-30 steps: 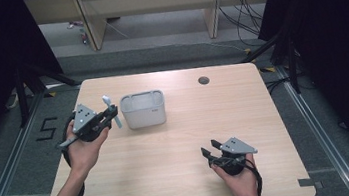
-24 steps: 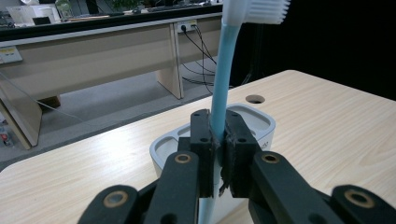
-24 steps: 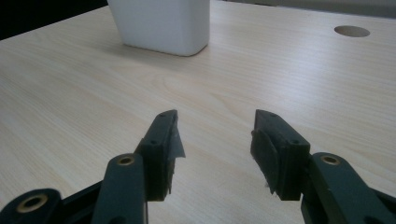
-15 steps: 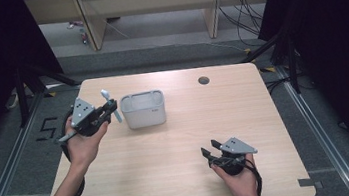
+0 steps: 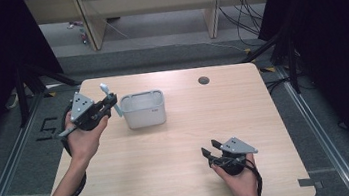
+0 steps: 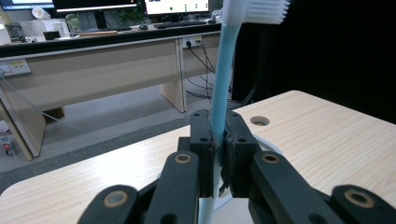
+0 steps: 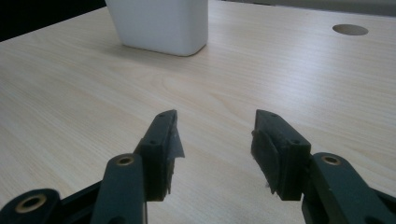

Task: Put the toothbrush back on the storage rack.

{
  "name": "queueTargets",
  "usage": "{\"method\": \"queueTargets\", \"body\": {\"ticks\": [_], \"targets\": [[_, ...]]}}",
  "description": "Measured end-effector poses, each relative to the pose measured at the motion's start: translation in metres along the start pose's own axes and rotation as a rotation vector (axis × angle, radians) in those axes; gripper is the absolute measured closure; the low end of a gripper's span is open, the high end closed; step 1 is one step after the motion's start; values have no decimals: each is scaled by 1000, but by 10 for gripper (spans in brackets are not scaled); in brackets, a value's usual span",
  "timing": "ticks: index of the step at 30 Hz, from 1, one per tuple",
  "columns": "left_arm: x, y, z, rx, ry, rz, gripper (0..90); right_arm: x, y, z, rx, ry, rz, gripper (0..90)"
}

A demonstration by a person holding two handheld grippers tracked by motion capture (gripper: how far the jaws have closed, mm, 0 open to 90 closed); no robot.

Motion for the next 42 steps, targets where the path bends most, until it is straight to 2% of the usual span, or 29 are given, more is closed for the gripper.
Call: {"method": "queueTargets", "body": {"ticks": [1,2,3,4,5,6,14,15,17,18,19,22,23,24,26,30,32,33,42], "targets": [[0,0,1,4,-1,2,835,0,0,0,0,0,0,507],[1,0,2,5,-4,1,835,0,-2,1,-27,-8,-10,507],[1,0,3,5,-5,1,835,0,-3,1,-32,-11,-19,506],[1,0,4,5,-4,2,835,0,-1,0,-15,-3,-1,507],[2,0,5,6,-4,1,835,0,-2,1,-25,-7,-11,506],[2,0,6,8,-5,1,835,0,-1,0,-9,-1,-9,506],[5,-1,13,8,-16,0,835,0,0,0,-6,1,4,505],[6,-2,15,7,-16,1,835,0,-3,0,-25,-8,-17,504],[7,-2,15,10,-16,0,835,1,-3,0,-24,-6,-17,504],[8,-2,16,10,-17,-1,835,0,-3,0,-21,-5,-16,503],[9,-2,17,9,-19,-1,835,0,-1,-1,5,5,-7,503],[10,-2,20,11,-20,2,835,-1,-1,-1,8,6,0,501],[10,-1,21,24,-29,10,835,-1,-1,-1,8,6,0,501],[11,-2,21,10,-22,3,835,0,-1,-1,10,1,6,500],[13,-2,22,9,-21,3,835,0,-2,0,-10,-6,5,500],[16,-1,24,4,-26,7,835,0,-2,0,-15,-7,-2,498],[17,0,24,5,-25,8,835,0,-2,0,-6,-4,-3,498],[18,0,24,1,-26,10,835,0,0,-1,14,2,5,497],[24,4,23,-9,-19,16,835,1,-1,0,0,-2,15,496]]}}
Point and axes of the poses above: each handheld gripper's, and its own axes: x roughly forward along the jaws, z roughly out of its top, y roughly to its left, the point moved 7 cm from there along x, roughly forward along the jaws, and after that the axes turned 14 degrees about y, right-handed, at the moved point
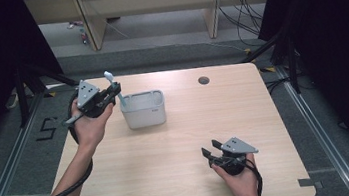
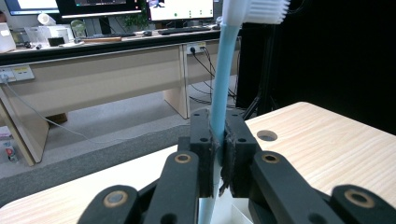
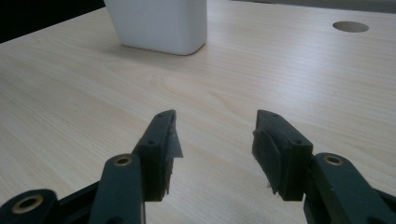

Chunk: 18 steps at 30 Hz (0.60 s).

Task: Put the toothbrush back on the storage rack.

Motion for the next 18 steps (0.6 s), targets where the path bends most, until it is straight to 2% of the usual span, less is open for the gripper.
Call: {"method": "queueTargets", "body": {"ticks": [3,12,13,18], "targets": [[2,1,-1,-2,3,0,835,1,1,0,0,-8,11,494],[10,3,-5,-14,18,1,835,0,-1,0,-8,-3,-2,493],[12,3,-7,-16,23,2,835,-1,1,-1,18,5,-3,493],[15,4,-10,-23,31,1,834,0,0,0,2,2,-2,492]]}}
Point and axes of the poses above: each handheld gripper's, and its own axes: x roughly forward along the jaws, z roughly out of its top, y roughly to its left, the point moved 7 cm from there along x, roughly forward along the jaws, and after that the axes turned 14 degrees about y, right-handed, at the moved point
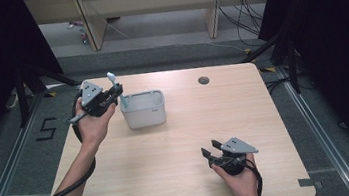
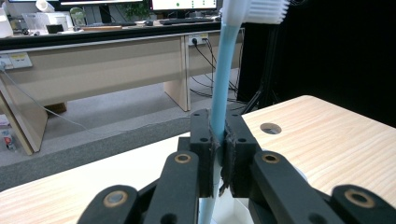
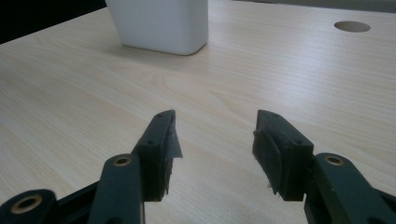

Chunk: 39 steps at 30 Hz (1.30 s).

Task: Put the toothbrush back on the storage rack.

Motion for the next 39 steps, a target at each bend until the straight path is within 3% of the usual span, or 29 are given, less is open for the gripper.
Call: {"method": "queueTargets", "body": {"ticks": [8,11,13,15,30,32,33,39], "targets": [[7,3,-5,-14,9,3,834,1,1,0,11,-8,5,492],[9,4,-6,-18,14,4,835,0,0,0,-13,6,1,491],[11,4,-7,-18,17,4,835,0,1,-1,14,9,1,491],[12,4,-8,-21,19,5,834,1,0,0,-14,2,-2,490],[22,8,-16,-33,45,10,834,0,0,0,-17,0,-2,491],[23,8,-17,-35,47,8,834,0,1,-1,11,7,1,491],[24,8,-18,-33,48,9,834,1,-1,-1,-14,2,-4,490],[29,9,-22,-51,59,5,834,1,-1,-1,-12,2,-3,490]]}}
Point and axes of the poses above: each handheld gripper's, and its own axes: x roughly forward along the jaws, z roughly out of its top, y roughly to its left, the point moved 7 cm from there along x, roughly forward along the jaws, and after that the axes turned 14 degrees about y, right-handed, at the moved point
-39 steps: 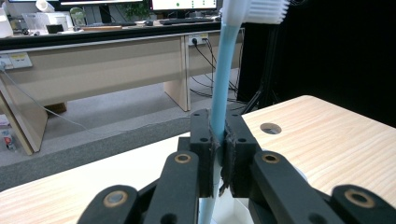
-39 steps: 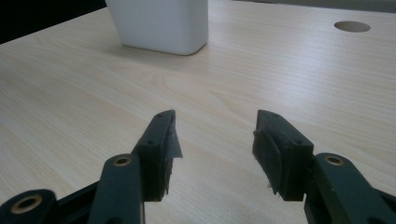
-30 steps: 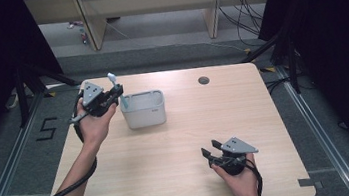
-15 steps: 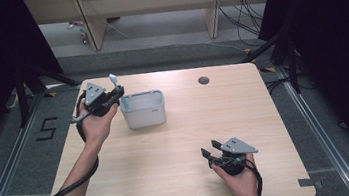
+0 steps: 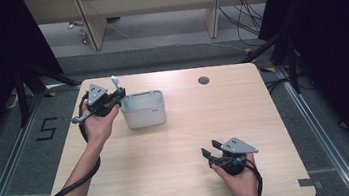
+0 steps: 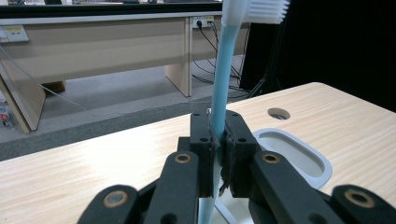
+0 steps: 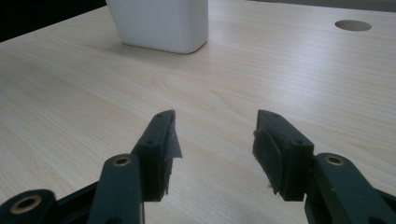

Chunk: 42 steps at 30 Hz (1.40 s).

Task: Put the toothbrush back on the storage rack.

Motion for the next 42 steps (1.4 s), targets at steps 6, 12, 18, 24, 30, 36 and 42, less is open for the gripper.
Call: {"method": "queueTargets", "body": {"ticks": [6,12,18,24,30,36,42], "targets": [[4,2,-4,-4,13,7,834,0,0,-1,9,3,-9,490],[8,4,-7,-10,21,9,834,0,-1,0,-2,4,1,491],[11,5,-8,-20,26,12,834,0,-1,1,-10,-7,-8,490],[15,6,-11,-23,39,13,834,0,-1,0,-3,7,1,490],[17,6,-12,-23,43,13,834,1,-1,0,-5,-2,-3,490],[21,7,-13,-28,52,12,834,0,1,-1,24,6,5,491],[23,7,-17,-30,67,11,834,0,0,0,-1,0,3,490]]}}
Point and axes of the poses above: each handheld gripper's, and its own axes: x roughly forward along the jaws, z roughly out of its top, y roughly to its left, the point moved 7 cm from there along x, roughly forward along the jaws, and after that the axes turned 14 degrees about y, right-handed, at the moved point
